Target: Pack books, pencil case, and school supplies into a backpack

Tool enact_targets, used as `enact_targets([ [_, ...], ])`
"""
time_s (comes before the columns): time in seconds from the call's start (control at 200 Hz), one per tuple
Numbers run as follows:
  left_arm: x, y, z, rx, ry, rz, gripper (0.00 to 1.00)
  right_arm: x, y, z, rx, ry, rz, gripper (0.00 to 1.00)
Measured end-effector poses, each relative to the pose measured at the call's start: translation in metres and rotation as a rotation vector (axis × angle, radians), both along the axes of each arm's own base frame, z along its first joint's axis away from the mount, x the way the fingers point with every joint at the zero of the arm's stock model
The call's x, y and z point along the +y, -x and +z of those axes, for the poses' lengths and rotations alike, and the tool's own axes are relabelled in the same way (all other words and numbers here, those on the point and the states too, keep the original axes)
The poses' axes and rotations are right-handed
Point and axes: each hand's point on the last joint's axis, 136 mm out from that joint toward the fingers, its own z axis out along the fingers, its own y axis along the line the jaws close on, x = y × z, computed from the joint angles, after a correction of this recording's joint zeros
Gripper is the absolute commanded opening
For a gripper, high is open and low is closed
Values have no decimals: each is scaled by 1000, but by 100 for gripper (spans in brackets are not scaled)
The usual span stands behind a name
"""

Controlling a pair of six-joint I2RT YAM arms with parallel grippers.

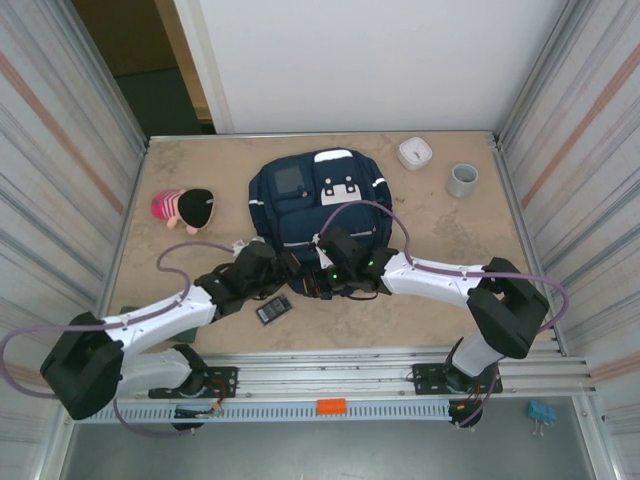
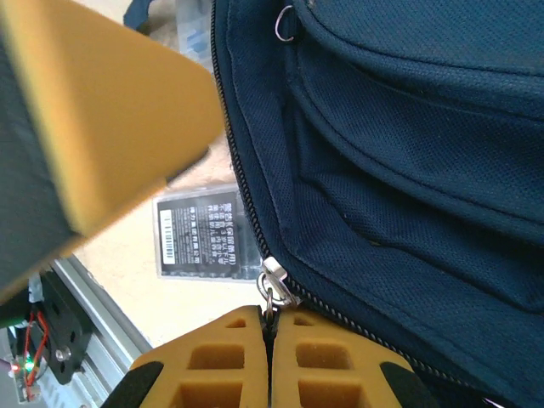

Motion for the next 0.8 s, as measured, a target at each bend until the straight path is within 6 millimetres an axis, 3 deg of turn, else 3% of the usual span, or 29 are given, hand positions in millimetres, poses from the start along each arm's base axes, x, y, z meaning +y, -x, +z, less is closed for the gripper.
enact_targets([
  [0.205,-10,-10,-15,21,29,45,44,0,1,-1,1,5,4,0],
  [0.416,-8,-18,-30,55,41,86,0,-6,2,-5,3,33,4,0],
  [0.571,3,-21,-27,55,25,83,0,-24,-3,-1,-32,76,-15,0],
  [0.802,45,-30,1,-13,-41,103,0,-92,-33,5,-36,67,-149,0],
])
